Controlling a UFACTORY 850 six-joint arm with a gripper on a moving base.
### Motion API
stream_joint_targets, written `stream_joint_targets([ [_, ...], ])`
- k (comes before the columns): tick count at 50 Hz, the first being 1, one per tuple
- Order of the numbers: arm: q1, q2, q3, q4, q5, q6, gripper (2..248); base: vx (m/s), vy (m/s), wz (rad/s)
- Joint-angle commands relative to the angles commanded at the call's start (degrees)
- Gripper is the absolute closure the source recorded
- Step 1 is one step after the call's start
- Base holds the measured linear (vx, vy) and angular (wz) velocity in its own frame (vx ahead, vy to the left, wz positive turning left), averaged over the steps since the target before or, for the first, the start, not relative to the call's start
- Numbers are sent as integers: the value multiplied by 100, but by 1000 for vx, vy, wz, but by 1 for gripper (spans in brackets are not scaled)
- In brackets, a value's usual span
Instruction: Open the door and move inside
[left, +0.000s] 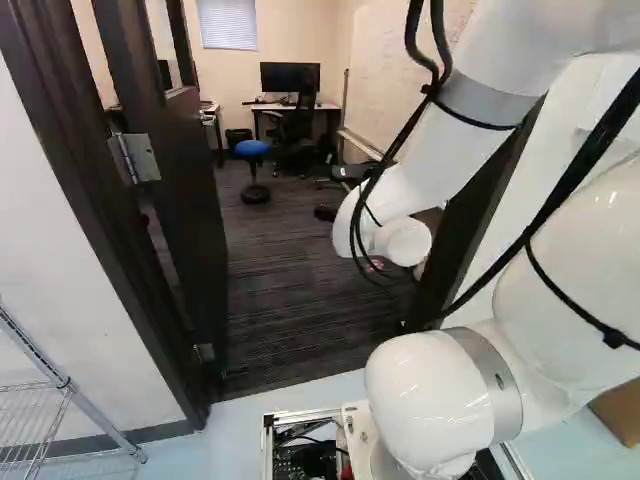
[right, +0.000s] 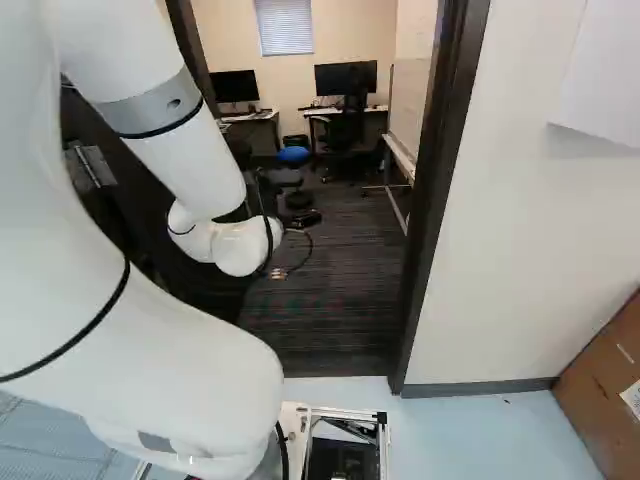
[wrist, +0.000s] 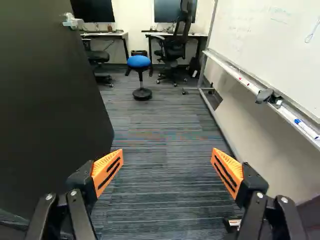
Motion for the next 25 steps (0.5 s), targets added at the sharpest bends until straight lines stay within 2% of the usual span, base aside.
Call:
stream_joint_targets([
  [25, -119, 388, 508, 94, 168, 0, 3, 0, 0, 0],
])
